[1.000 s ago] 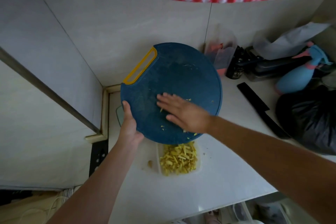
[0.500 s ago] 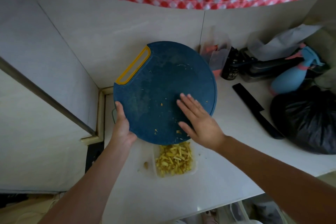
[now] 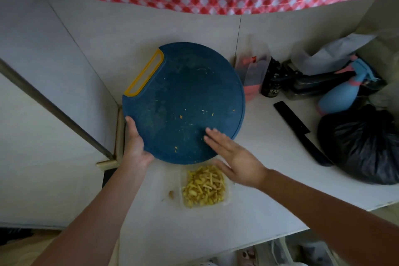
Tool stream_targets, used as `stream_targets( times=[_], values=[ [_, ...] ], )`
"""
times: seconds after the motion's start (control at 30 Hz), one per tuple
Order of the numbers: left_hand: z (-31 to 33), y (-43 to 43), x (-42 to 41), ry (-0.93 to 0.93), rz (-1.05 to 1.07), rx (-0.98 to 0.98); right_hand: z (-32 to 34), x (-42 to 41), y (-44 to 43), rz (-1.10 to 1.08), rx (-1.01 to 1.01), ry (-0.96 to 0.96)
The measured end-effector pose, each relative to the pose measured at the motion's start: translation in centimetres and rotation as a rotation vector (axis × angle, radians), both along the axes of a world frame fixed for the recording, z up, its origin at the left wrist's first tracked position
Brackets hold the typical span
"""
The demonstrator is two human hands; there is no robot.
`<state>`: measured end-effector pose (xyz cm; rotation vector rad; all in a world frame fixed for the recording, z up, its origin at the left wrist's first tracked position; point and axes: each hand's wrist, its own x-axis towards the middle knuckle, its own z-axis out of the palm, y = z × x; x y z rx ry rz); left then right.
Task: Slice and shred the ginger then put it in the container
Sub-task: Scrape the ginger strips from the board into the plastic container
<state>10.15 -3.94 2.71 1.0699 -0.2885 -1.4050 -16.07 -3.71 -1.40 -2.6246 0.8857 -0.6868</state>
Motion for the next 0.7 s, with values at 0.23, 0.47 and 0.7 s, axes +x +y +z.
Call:
stream_targets(
  times=[0.23,0.47,0.7],
  values=[
    [0.2,0.7,-0.7,0.015,-0.134,-0.083,5.6,4.4,-5.0,0.042,-0.143,0.215],
    [1.0,0.8,-0.5,-0.016,-0.089,-0.137,-0.1,0.6,0.7,0.494,-0.077,0.372],
    [1.3,1.2,-0.3,-0.038,-0.099,-0.143,3.8,3.6,-1.2,0.268,-0.104,0.184]
  ],
)
